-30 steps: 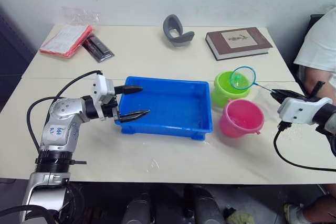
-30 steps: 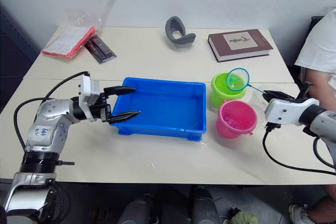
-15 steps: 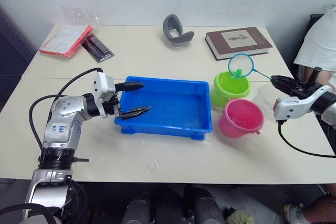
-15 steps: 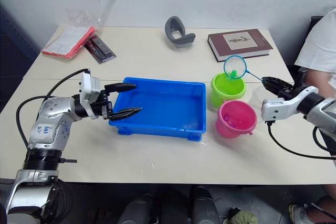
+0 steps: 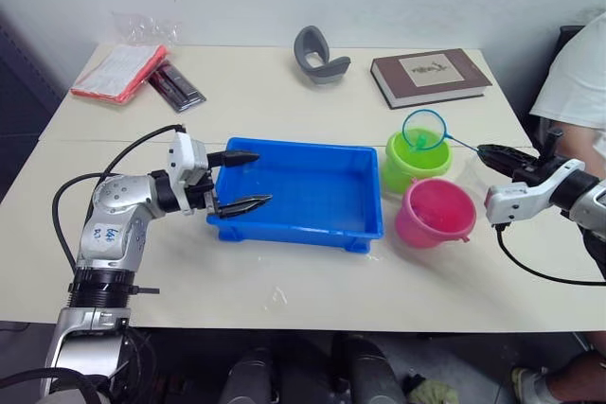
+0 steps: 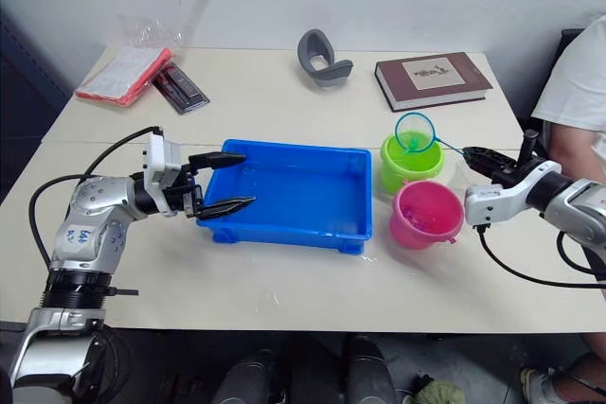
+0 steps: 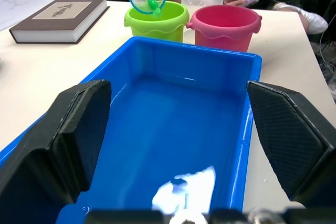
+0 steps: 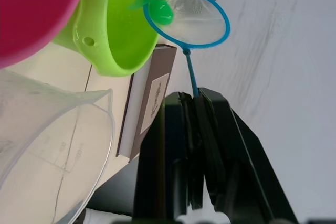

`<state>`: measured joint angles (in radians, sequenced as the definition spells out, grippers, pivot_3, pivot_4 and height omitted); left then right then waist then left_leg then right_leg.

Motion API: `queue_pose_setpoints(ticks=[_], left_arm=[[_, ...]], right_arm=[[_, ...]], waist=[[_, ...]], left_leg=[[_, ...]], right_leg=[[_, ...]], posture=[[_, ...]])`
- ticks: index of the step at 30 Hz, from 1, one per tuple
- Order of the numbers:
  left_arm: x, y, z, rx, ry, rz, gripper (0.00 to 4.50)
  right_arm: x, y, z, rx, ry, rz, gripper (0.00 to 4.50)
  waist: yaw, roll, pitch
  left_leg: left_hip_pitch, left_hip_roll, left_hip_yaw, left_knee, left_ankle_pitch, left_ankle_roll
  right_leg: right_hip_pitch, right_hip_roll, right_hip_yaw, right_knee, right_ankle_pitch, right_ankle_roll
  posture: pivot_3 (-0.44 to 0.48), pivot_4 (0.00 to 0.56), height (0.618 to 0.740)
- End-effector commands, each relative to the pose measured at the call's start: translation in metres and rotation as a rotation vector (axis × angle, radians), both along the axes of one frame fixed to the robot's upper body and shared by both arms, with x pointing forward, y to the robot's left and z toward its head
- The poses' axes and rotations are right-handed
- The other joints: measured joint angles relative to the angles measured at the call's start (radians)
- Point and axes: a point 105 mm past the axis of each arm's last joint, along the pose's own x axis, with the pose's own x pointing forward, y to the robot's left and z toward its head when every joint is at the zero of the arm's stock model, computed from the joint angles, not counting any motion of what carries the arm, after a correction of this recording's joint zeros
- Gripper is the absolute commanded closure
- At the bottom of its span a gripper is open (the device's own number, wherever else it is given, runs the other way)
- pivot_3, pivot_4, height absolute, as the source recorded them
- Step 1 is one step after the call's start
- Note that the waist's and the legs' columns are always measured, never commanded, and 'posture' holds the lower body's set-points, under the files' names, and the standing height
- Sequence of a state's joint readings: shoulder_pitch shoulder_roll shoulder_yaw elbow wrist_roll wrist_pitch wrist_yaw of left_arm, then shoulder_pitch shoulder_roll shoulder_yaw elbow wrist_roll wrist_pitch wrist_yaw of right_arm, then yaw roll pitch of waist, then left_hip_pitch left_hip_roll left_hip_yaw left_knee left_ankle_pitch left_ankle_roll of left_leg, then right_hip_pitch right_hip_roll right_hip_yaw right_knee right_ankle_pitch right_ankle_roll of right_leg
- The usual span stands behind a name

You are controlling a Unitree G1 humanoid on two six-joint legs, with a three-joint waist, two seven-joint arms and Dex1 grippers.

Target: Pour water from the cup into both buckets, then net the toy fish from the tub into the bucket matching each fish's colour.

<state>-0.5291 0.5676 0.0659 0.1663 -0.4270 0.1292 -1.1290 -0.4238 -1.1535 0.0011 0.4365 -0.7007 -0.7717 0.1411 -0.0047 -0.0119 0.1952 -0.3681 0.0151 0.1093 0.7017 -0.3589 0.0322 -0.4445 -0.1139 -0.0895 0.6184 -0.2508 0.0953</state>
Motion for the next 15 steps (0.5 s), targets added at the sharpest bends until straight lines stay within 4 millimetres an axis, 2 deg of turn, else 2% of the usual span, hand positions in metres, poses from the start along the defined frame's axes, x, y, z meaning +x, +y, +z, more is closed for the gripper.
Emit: queue_pose_setpoints(ticks=[1,4,8,11,13,15], left_arm=[[-0.003,-0.006,0.01,-0.012,-0.046,-0.019,0.09],[-0.002,-0.008,0.011,-0.014,-0.046,-0.023,0.09],[-0.001,-0.008,0.011,-0.014,-0.046,-0.024,0.09],[0.0,-0.007,0.011,-0.013,-0.049,-0.022,0.09],[-0.001,-0.007,0.011,-0.014,-0.049,-0.021,0.09],[-0.001,-0.006,0.01,-0.017,-0.047,-0.017,0.09]], right_arm=[[-0.007,0.005,0.015,-0.019,-0.057,0.059,4.5],[-0.004,-0.009,0.029,-0.003,-0.13,-0.004,4.5],[-0.01,-0.005,0.012,-0.051,-0.059,0.052,4.5],[-0.009,-0.016,0.02,-0.038,-0.096,0.007,4.5],[-0.011,-0.014,0.023,-0.053,-0.116,0.023,4.5],[-0.016,-0.007,0.016,-0.07,-0.099,0.072,4.5]], waist=[[-0.001,0.0,0.0],[-0.001,0.0,0.0],[-0.002,0.0,0.0],[-0.003,0.0,0.0],[-0.003,0.0,0.0],[-0.003,0.0,0.0]], left_leg=[[0.0,0.0,0.0,0.0,0.0,0.0],[0.0,0.0,0.0,0.0,0.0,0.0],[0.0,0.0,0.0,0.0,0.0,0.0],[0.0,0.0,0.0,0.0,0.0,-0.001],[0.0,0.0,0.0,0.0,0.0,-0.001],[0.0,0.0,0.0,0.0,0.0,-0.001]], right_leg=[[0.0,0.0,0.0,0.0,0.0,0.0],[0.0,0.0,0.0,0.0,0.0,0.0],[0.0,0.0,0.0,0.0,0.0,0.0],[0.0,0.0,0.0,0.0,0.0,0.0],[0.0,0.0,0.001,0.0,0.0,0.0],[0.0,0.0,0.001,0.0,0.0,0.0]], posture=[[0.0,0.15,0.74],[0.0,0.15,0.74],[0.0,0.15,0.74],[0.0,0.15,0.74],[0.0,0.15,0.74],[0.0,0.15,0.74]])
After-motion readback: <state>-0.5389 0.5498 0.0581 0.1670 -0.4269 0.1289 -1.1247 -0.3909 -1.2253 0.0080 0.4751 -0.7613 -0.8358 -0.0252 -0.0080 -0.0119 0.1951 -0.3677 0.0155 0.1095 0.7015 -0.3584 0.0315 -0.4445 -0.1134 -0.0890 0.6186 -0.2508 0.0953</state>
